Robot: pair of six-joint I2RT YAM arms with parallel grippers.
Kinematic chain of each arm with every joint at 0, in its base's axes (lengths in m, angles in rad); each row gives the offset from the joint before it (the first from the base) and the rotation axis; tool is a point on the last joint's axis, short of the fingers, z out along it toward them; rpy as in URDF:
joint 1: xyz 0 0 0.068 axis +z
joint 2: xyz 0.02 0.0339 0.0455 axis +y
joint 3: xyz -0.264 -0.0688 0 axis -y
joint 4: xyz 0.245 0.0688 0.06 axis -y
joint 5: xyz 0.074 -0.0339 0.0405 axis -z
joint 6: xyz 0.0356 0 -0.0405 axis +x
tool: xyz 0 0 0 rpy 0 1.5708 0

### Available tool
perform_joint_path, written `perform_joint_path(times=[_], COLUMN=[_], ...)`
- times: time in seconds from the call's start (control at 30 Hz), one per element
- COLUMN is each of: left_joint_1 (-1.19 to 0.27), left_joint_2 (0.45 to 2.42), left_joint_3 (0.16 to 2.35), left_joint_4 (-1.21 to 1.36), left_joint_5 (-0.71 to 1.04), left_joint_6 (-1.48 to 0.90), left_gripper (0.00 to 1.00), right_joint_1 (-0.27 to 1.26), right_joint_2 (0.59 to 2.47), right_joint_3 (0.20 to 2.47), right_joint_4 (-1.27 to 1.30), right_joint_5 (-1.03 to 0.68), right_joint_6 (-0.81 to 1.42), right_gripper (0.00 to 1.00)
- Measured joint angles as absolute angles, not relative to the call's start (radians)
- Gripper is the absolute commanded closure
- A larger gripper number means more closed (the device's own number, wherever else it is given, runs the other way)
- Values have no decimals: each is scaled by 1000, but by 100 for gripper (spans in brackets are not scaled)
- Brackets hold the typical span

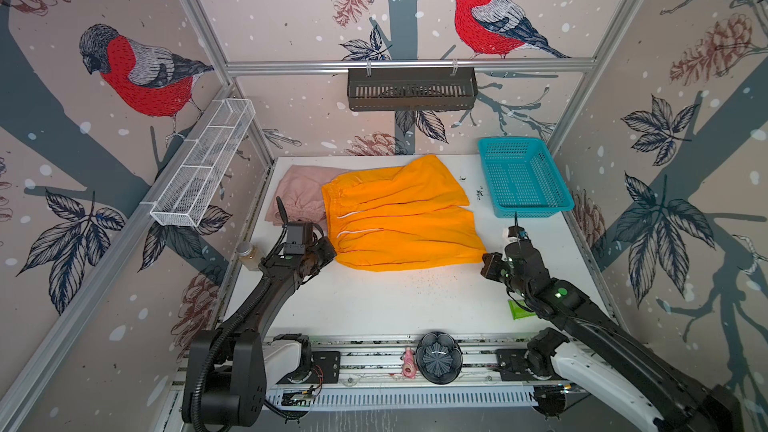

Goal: Fold and stack the shorts

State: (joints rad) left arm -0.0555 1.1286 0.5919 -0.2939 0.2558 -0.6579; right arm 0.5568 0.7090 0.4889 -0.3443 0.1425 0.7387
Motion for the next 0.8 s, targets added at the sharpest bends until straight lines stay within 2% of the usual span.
perform_joint_path(times=[0.27, 0.57, 0.8], left_joint_1=[-62, -79, -171], left_joint_2=[941, 764, 728], left_joint_3=[667, 742, 802], left_joint_4=[-542, -769, -875], left_joint_5=[384, 477, 505], left_joint_6=[-596, -577, -603], left_gripper=[100, 100, 100], right_joint_1=[557, 560, 560], right_joint_2=[544, 522, 597], right_joint_3=[600, 753, 905], right_joint_4=[-455, -565, -604], right_joint_5=[229, 246, 280], right_joint_6=[667, 598, 519], right_gripper=[100, 100, 100])
